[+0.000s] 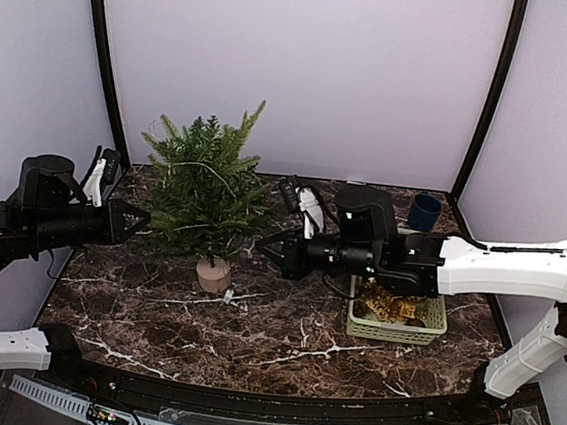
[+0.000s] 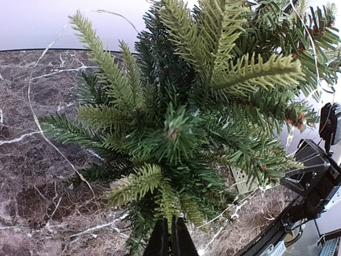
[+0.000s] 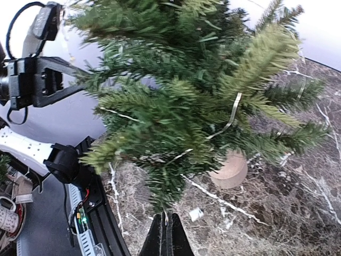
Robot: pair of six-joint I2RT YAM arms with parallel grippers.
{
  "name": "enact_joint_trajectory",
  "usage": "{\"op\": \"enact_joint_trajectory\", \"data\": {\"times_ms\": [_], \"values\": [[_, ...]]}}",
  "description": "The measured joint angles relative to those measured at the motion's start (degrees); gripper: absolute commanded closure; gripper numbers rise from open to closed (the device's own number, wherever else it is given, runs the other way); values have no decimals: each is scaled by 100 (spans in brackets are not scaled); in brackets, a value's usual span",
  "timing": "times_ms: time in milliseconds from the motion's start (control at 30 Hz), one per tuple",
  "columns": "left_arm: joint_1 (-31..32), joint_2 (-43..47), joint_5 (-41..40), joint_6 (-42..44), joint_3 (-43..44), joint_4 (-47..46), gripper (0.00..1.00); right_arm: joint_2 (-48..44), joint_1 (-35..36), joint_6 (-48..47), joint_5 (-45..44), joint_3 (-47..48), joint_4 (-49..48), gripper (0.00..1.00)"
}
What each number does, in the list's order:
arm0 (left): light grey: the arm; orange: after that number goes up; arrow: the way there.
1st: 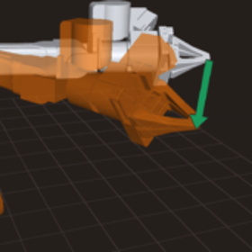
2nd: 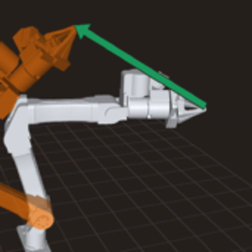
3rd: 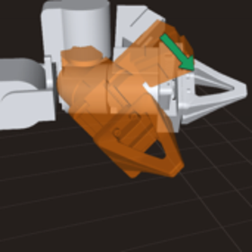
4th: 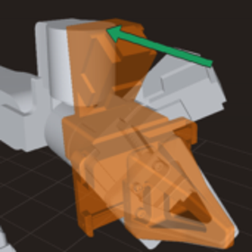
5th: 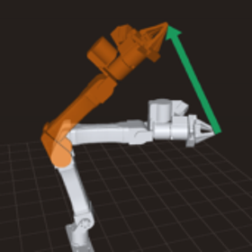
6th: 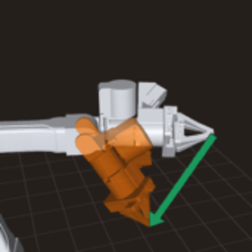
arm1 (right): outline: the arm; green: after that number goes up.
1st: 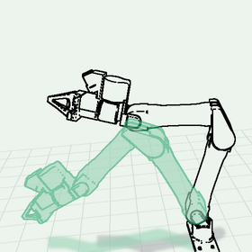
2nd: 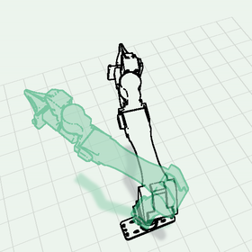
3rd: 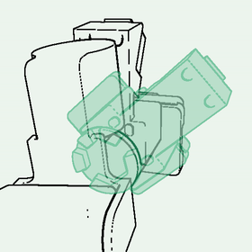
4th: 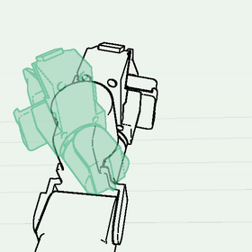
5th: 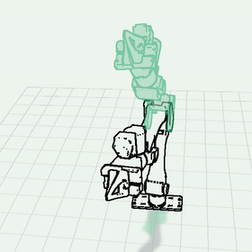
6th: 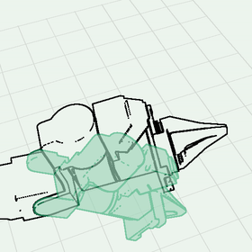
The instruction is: Decorate the small christmas tree
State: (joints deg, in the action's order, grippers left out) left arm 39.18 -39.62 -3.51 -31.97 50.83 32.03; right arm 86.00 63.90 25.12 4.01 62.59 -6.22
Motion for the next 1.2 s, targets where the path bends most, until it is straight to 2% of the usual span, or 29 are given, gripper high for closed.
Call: {"op": "enact_joint_trajectory", "data": {"times_ms": [367,800,1200], "values": [[0,-7,-17,2,0,-2,100,170,-551,-144,-144,297,251,100],[0,-50,-20,2,0,-7,100,693,-1003,-518,146,896,581,100],[0,-44,-46,0,0,-4,100,898,-1266,-664,466,1029,656,100]]}}
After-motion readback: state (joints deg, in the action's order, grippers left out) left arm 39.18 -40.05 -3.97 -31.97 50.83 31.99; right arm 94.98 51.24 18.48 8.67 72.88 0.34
